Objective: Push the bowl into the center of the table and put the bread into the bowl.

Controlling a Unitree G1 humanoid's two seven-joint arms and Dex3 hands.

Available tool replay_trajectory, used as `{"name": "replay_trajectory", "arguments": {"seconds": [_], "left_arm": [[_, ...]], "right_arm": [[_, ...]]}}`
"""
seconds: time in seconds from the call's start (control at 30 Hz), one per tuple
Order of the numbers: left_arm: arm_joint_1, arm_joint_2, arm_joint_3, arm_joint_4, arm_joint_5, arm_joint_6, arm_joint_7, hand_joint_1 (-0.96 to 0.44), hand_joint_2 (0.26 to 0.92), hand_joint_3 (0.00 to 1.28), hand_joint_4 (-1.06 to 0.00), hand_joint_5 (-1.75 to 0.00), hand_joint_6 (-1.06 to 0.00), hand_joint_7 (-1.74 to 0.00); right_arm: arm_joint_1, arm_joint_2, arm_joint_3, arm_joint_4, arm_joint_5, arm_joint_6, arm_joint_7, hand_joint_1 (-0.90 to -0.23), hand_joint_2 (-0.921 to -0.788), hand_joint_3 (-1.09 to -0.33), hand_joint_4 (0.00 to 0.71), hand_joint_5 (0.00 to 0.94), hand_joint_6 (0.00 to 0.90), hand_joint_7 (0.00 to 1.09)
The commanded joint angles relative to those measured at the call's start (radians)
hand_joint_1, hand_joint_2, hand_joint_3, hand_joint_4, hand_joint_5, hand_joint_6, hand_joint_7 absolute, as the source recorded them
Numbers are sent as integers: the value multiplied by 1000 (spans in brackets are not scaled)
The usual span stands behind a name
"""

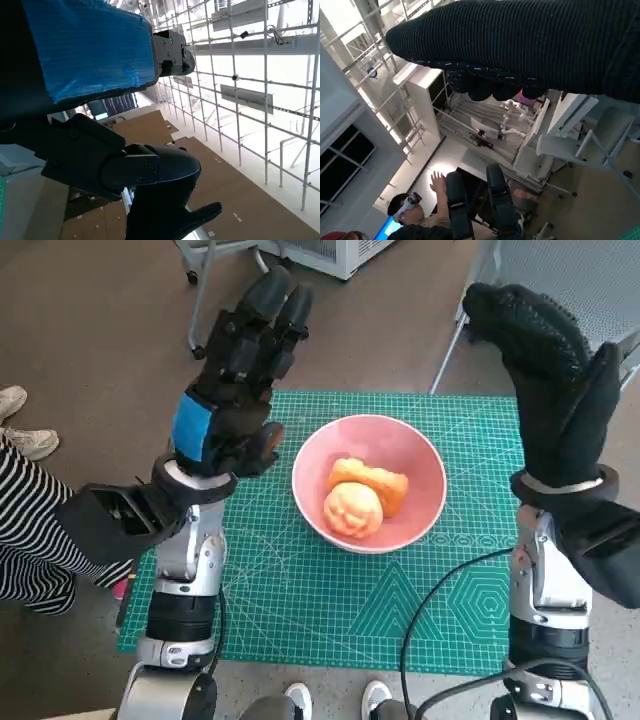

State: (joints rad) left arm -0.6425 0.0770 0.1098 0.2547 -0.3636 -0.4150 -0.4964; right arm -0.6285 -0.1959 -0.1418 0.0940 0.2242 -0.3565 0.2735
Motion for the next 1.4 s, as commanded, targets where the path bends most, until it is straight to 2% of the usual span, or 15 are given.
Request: {"name": "replay_trajectory", "arguments": {"seconds": [0.03, 1.4], "left_arm": [[2, 2, 4, 2, -9, -1, -8, -745, 921, 412, -90, -5, 1, -349], [8, 17, 0, -23, 4, 7, -16, -739, 921, 419, -90, -3, 1, -349]], "right_arm": [[-3, 5, 0, 9, 9, 13, 0, -667, -921, -672, 183, 1, 29, 584], [11, 4, 11, -3, 2, 16, -2, -669, -921, -669, 183, 0, 30, 583]]}}
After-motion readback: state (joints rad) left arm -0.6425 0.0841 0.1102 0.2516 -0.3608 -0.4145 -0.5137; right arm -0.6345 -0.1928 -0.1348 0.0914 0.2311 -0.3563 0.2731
